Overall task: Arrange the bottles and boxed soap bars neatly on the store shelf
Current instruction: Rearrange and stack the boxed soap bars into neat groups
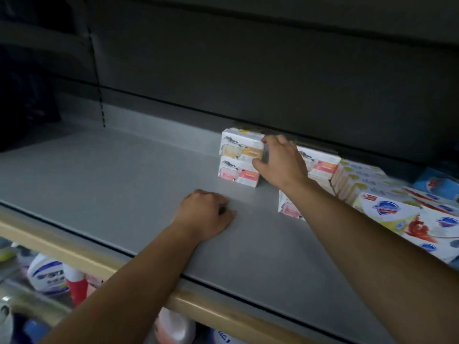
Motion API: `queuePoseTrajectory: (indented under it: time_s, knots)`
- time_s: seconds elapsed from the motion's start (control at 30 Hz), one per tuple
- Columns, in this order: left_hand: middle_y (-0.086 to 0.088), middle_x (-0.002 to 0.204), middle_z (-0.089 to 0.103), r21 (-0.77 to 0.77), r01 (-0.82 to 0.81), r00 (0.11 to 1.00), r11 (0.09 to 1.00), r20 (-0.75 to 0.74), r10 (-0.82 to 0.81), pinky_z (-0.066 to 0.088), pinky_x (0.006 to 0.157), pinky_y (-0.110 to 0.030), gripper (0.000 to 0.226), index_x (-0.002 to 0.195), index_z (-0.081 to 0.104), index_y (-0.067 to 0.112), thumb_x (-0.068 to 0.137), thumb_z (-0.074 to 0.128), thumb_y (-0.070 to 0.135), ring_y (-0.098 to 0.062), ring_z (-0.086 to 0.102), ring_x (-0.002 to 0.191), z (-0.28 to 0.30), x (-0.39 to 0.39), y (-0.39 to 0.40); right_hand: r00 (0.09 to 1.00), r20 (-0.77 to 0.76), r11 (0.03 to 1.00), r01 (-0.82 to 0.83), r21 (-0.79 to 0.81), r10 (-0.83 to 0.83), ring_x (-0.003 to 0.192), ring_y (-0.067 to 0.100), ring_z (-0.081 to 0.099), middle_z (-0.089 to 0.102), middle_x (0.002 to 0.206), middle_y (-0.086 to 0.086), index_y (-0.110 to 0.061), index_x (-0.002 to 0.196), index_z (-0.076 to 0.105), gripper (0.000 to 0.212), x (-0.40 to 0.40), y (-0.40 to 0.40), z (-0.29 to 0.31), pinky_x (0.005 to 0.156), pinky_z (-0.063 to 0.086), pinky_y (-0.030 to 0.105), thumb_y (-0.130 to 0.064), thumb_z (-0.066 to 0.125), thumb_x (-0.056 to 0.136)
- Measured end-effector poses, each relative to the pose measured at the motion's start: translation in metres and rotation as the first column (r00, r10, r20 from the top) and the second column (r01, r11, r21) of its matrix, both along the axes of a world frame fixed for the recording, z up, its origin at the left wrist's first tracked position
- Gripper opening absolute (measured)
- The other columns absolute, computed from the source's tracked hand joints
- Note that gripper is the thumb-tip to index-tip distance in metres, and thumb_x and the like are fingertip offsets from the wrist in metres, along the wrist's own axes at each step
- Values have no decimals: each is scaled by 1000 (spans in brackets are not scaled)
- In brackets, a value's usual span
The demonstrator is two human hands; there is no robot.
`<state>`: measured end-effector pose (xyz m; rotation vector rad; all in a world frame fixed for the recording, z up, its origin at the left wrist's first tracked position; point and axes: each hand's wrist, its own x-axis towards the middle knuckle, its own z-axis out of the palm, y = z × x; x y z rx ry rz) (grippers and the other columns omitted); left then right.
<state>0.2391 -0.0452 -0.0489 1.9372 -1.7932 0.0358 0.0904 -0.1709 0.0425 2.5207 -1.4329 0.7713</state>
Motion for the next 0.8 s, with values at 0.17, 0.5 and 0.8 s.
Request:
queuePoseTrajectory:
  time_s: [0.17, 0.5, 0.8]
  knots:
    - [-1, 77, 65, -5, -18, 999, 1000, -51, 18, 46, 76, -27, 28, 75, 55, 17, 86, 51, 43, -28, 56, 95, -2, 3, -6, 993, 106, 997, 52, 56, -58, 119, 35, 50, 53, 132, 10, -18, 137, 46, 63, 19, -34, -9, 95, 45, 40, -43, 68, 83]
    - [0, 84, 69, -7, -30, 994, 1000, -107, 30, 47, 82, -28, 30, 90, 66, 20, 83, 49, 44, -27, 53, 101, -6, 5, -9, 908, 413, 995, 32, 97, -70, 112, 27, 58, 64, 120, 4, -19, 121, 51, 48, 32, -37, -15, 85, 42, 30, -31, 76, 82]
    - [3, 136, 42, -304, -110, 813, 946, -576, -91, 54, 84, -37, 77, 142, 36, 29, 74, 68, 47, -17, 63, 98, 11, 8, -2, 788, 607, 979, -189, 77, 105, 88, 7, 63, 59, 96, -19, -35, 107, 44, 46, -25, 51, -19, 79, 55, 36, -20, 75, 76]
